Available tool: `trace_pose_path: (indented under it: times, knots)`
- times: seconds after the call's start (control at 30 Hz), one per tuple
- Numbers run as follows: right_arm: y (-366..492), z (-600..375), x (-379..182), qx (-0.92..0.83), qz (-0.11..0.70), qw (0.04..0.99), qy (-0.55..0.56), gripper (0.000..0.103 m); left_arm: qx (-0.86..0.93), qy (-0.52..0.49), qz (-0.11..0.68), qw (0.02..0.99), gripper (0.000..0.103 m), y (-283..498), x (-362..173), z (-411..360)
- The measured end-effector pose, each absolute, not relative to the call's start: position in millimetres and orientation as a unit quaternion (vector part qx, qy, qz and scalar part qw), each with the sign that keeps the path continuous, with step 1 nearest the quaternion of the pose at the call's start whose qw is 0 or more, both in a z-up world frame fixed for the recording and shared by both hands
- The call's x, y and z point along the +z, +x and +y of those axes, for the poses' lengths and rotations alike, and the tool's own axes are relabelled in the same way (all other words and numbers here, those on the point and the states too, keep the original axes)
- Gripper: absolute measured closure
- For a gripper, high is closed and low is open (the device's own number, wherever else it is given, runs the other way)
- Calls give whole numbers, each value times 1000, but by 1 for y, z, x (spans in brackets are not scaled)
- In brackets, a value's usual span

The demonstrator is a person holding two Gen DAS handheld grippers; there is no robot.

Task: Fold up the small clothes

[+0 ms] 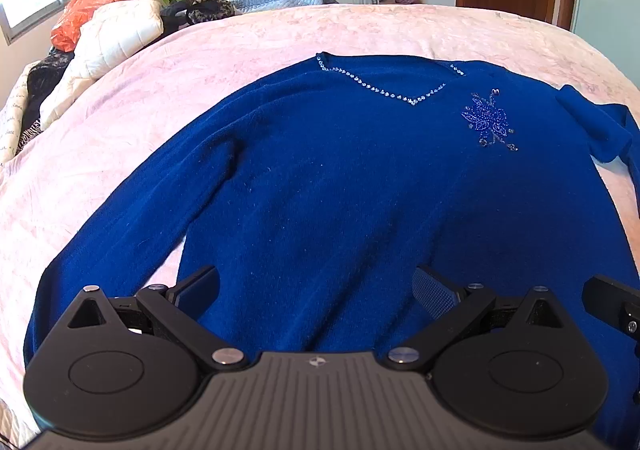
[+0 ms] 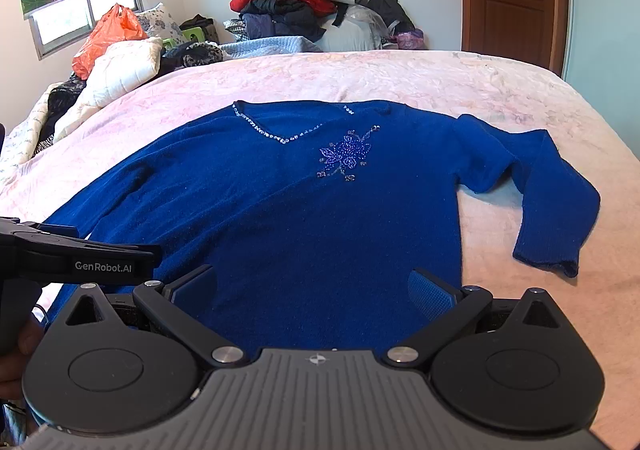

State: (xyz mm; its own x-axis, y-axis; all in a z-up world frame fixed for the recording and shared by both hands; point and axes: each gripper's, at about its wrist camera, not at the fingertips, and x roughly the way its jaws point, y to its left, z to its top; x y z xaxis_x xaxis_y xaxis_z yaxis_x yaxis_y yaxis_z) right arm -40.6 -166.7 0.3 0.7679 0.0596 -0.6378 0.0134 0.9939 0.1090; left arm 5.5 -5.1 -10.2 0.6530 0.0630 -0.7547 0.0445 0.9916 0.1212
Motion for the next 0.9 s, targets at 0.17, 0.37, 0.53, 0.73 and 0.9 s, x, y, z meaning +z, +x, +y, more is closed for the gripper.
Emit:
trace_pose_path:
  times: [0.17,0.37,0.53,0.73,0.9]
  knots:
    - [-41,-166,1,11,338,940,51,0,6,66,416,907,0,5,-10,-6]
    - [-42,-166,1,12,337,940,49,0,6,67,416,907,0,5,-10,-6]
    - [-43,-166,0,12,336,940,50,0,7,67,418,906,0,5,-11,-6]
    - [-44,-167,0,11,337,940,51,0,7,69,419,905,0,6,-12,-6]
    - [-45,-168,-1,11,333,941,50,0,7,70,419,905,0,6,-12,-7]
